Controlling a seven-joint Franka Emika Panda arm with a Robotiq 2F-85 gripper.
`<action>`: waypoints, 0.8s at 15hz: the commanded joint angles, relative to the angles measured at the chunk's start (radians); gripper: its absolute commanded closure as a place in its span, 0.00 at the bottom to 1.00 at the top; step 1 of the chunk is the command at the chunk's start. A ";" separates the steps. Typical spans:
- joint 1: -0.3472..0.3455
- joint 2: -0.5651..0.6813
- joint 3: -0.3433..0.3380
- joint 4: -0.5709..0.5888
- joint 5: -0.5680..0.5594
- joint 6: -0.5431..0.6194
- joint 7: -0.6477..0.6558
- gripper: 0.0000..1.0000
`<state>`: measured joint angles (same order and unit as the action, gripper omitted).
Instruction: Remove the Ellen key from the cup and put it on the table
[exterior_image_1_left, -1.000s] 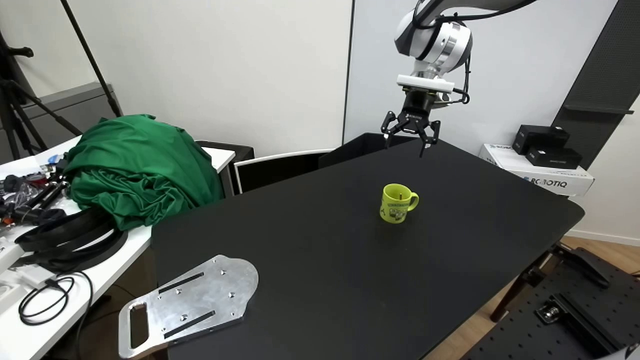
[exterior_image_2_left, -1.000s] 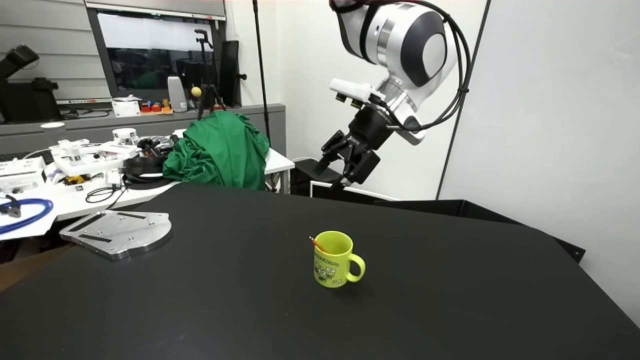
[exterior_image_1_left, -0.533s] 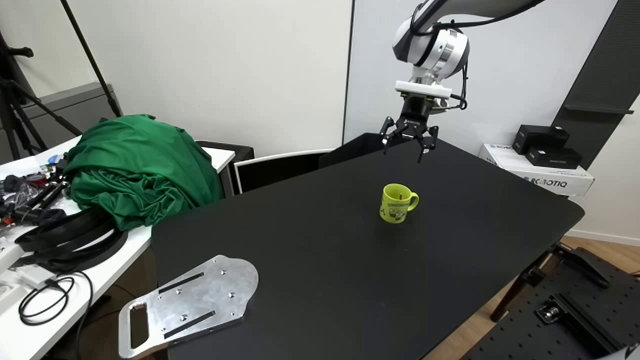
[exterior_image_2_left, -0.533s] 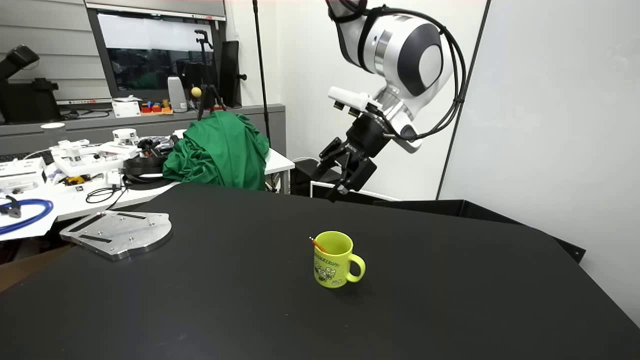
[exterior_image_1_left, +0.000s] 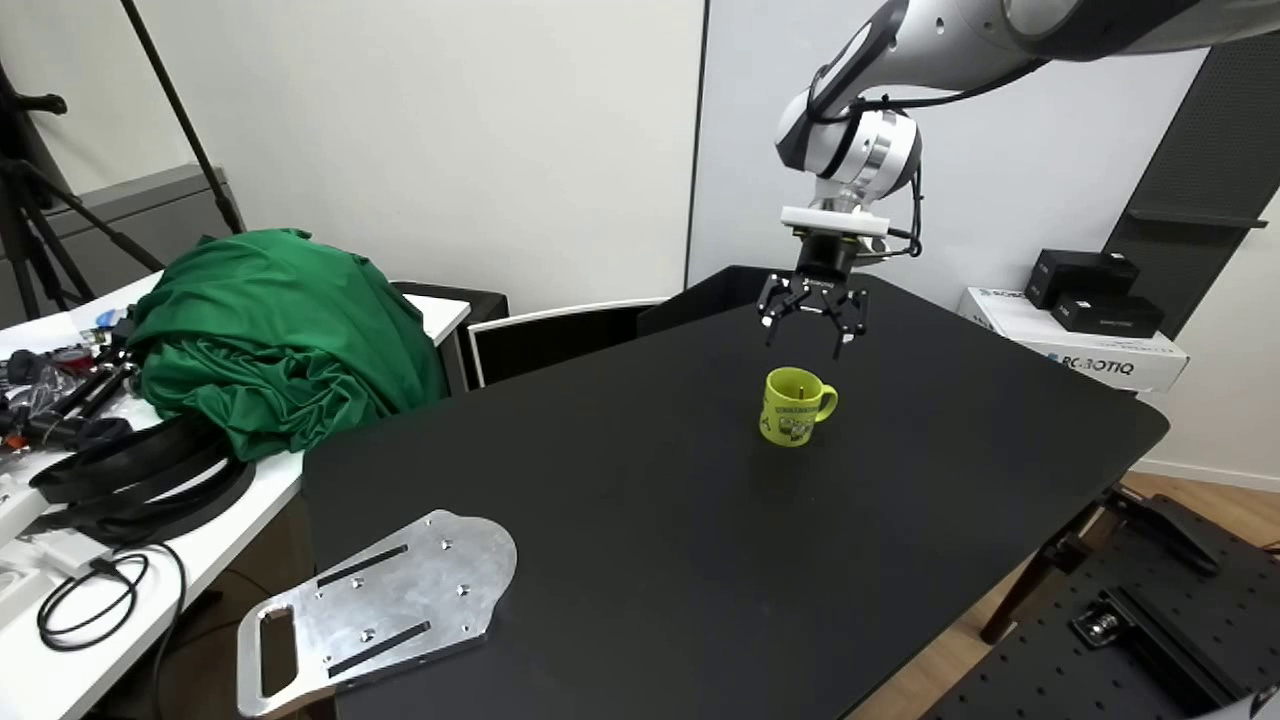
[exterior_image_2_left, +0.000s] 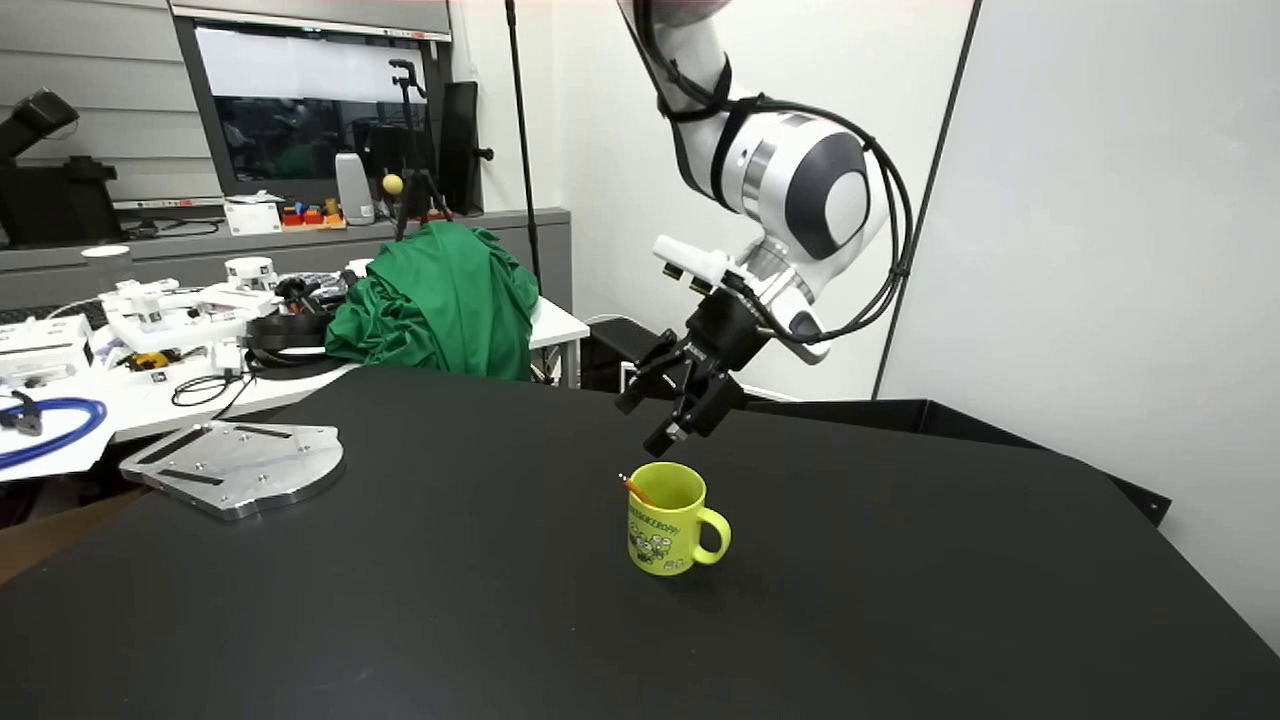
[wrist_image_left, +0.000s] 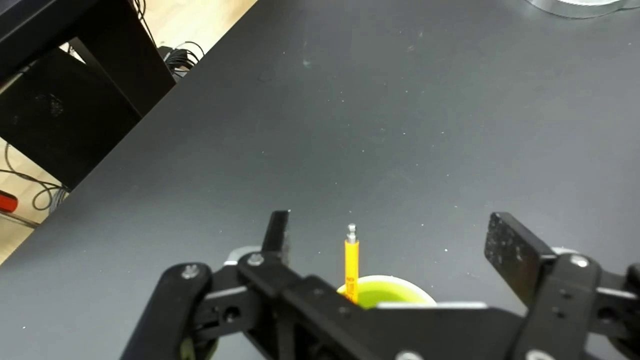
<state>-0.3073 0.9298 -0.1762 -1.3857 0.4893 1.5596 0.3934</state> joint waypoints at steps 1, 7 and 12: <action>-0.019 0.071 0.007 0.091 0.006 -0.037 0.060 0.00; -0.031 0.137 0.009 0.140 0.007 -0.062 0.093 0.00; -0.033 0.169 0.009 0.165 0.004 -0.077 0.107 0.00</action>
<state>-0.3241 1.0616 -0.1762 -1.2871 0.4901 1.5246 0.4499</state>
